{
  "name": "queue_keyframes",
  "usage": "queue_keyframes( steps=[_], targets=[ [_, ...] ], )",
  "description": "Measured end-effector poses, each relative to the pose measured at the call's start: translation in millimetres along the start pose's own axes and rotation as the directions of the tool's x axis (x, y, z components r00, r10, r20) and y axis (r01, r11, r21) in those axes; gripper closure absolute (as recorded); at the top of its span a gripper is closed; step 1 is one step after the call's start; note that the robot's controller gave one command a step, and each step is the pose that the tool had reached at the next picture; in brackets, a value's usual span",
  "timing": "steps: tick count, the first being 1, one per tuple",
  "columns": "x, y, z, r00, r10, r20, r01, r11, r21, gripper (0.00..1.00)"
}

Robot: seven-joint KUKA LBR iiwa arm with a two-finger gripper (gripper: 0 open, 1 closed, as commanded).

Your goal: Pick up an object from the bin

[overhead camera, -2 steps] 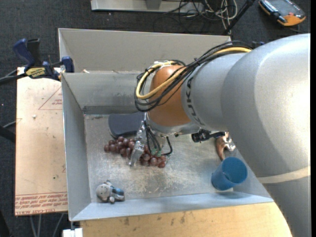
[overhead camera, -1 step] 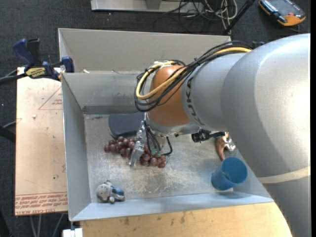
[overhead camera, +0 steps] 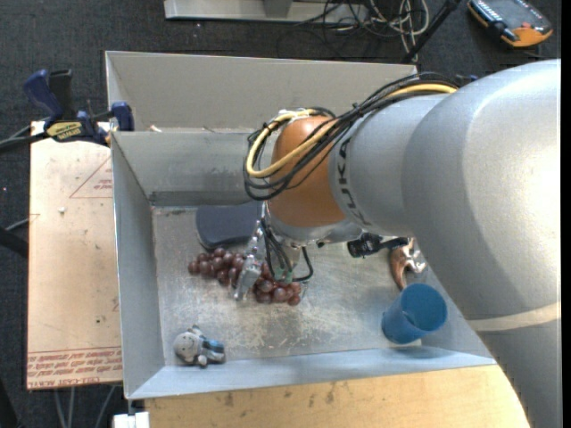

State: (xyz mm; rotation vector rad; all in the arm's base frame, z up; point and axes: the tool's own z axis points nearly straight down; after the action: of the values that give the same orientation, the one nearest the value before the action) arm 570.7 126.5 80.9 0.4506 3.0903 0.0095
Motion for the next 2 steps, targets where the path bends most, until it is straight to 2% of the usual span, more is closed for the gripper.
queue_keyframes(
  steps=[1, 2],
  targets=[
    [1.4, -0.4, -10.7, 1.000, -0.001, -0.012, 0.001, 1.000, 0.005, 1.00],
    [1.3, -0.2, -18.6, 1.000, -0.002, -0.015, 0.002, 1.000, 0.007, 1.00]
  ],
)
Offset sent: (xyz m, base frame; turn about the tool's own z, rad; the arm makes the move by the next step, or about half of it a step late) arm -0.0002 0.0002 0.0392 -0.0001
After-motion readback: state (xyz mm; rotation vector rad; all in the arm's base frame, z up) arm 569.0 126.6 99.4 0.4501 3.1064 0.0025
